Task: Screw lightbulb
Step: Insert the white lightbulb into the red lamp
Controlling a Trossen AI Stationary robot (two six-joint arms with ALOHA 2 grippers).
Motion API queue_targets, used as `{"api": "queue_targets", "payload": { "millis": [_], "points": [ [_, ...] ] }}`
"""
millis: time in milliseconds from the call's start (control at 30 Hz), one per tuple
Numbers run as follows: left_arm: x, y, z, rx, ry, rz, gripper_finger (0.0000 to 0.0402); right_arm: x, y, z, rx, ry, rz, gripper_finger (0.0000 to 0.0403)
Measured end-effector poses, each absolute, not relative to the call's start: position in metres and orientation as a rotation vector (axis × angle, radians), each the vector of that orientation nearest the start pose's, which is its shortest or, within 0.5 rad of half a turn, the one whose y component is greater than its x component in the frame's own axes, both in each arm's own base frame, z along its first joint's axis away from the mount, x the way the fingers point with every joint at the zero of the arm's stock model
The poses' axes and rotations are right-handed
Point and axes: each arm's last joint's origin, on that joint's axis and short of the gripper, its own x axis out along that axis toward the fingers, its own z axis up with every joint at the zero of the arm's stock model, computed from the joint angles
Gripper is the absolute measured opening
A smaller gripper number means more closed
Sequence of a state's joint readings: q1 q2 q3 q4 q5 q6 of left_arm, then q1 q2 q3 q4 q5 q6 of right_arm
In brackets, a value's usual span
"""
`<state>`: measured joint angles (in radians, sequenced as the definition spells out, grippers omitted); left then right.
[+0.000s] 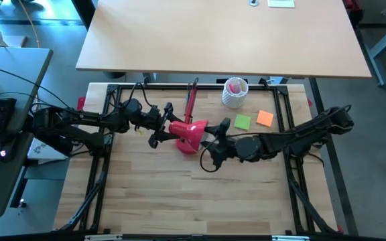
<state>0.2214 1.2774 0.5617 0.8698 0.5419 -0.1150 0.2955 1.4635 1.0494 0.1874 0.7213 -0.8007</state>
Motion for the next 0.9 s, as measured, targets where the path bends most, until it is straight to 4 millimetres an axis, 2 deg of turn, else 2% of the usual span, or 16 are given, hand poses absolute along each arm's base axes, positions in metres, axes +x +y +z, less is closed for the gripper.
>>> {"api": "queue_targets", "payload": {
  "millis": [333,700,800,900],
  "points": [
    [0.256,0.041,0.254,-0.006,-0.125,-0.379,0.0251,0.321,0.076,0.304,-0.354,0.237,-0.337,0.0254],
    [0.256,0.04,0.254,0.062,-0.137,-0.407,0.0251,0.325,0.064,0.307,0.464,0.085,-0.347,0.0253],
    [0.256,0.04,0.254,0.062,-0.136,-0.407,0.0251,0.325,0.063,0.307,0.549,0.07,-0.355,0.0253],
    [0.256,0.04,0.254,0.063,-0.137,-0.407,0.0251,0.325,0.063,0.307,0.502,0.08,-0.349,0.0254]
  ]
}}
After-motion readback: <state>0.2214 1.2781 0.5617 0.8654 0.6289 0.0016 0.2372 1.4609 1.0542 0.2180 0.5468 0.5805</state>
